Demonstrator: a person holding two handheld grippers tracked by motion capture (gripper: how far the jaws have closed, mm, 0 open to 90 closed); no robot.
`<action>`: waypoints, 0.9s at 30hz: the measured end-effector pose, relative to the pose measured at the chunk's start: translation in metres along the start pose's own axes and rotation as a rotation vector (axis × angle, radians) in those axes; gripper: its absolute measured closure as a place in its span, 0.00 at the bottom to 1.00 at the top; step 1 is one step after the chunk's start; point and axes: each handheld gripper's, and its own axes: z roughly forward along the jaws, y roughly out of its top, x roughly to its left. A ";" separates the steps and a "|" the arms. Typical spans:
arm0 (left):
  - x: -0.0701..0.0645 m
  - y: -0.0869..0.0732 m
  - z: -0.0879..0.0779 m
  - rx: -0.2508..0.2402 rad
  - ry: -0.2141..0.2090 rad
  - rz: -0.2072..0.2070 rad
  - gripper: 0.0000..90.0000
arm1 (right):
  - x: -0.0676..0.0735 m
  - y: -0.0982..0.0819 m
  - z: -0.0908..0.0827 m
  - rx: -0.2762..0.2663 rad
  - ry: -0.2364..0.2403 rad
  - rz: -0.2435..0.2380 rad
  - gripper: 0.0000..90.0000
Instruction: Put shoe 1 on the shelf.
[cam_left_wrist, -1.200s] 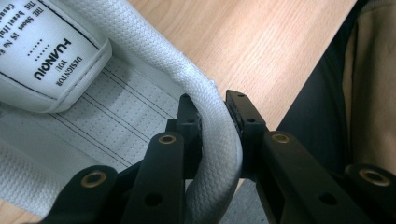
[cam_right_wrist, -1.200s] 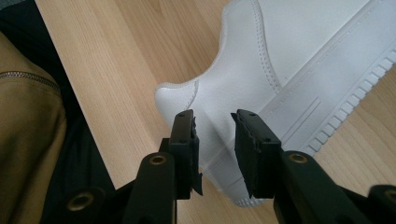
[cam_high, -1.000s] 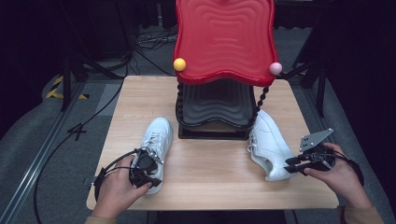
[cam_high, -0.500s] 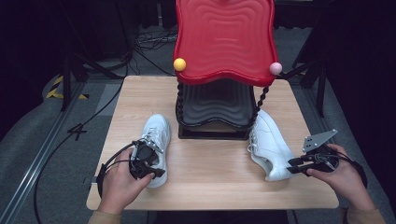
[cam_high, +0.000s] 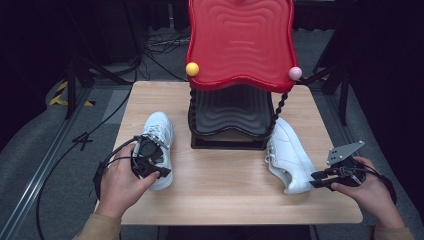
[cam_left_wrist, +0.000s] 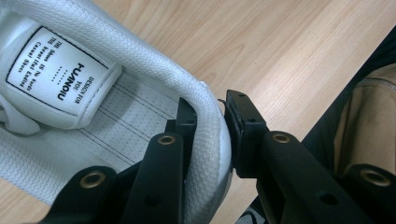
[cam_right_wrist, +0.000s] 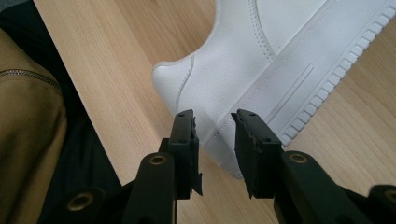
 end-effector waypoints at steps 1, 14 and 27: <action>0.000 0.001 -0.002 -0.005 0.003 0.004 0.85 | 0.000 0.000 0.000 -0.002 0.001 -0.003 0.76; -0.001 0.025 -0.038 -0.020 0.020 0.022 0.85 | 0.000 -0.003 -0.005 -0.018 0.001 -0.004 0.76; -0.005 0.054 -0.084 -0.055 0.055 0.049 0.84 | 0.000 -0.007 -0.010 -0.036 0.006 -0.005 0.76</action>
